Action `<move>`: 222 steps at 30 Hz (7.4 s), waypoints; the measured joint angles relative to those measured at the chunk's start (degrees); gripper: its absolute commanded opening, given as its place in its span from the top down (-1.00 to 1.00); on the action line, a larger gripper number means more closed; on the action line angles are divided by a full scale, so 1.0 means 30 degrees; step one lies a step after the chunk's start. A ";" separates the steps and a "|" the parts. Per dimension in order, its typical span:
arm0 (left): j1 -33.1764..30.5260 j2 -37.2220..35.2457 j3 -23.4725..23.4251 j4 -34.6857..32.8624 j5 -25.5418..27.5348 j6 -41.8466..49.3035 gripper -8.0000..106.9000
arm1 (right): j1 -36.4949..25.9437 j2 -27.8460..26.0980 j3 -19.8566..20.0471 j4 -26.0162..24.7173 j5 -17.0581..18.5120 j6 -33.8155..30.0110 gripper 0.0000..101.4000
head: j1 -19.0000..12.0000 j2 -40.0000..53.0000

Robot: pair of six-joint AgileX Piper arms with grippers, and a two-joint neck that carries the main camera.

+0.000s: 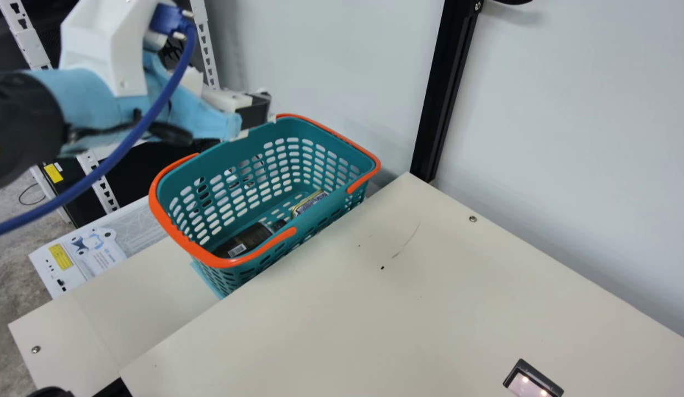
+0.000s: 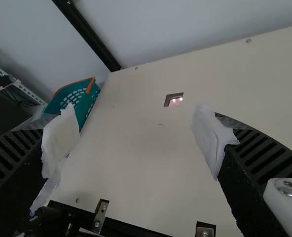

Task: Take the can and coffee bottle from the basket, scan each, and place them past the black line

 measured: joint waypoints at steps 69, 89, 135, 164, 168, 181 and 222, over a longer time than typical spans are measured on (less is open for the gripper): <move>0.3691 2.2808 -1.3781 -0.6916 0.7006 1.2993 -0.71 | 0.0000 0.0000 0.0000 0.0000 0.0000 0.0000 -1.00 | 0.0000 0.0000; 0.2743 2.8834 -2.0902 -0.5246 0.9759 1.2097 -0.71 | 0.0000 0.0000 0.0000 0.0000 0.0000 0.0000 -1.00 | 0.0000 0.0000; 0.2825 3.2215 -2.4146 -0.5481 0.8848 1.1729 0.68 | 0.0000 0.0000 0.0000 0.0000 0.0000 0.0000 -1.00 | 0.0000 0.0000; 0.4001 1.6062 -1.1488 -1.5199 0.6764 1.4462 0.68 | 0.0000 0.0000 0.0000 0.0000 0.0000 0.0000 -1.00 | 0.0098 0.0000; 0.3857 1.4300 -1.0030 -1.6087 0.7710 1.4167 0.68 | 0.0000 0.0000 0.0000 0.0000 0.0000 0.0000 -1.00 | 0.0000 0.0000; 0.3212 1.2011 -0.8210 -1.7326 1.0490 1.3605 0.68 | 0.0000 0.0000 0.0000 0.0000 0.0000 0.0000 -1.00 | 0.0000 0.0000; 0.2973 0.1833 0.2676 -3.2122 1.2023 0.7320 0.68 | 0.0000 0.0000 0.0000 0.0000 0.0000 0.0000 -1.00 | 0.0000 0.0000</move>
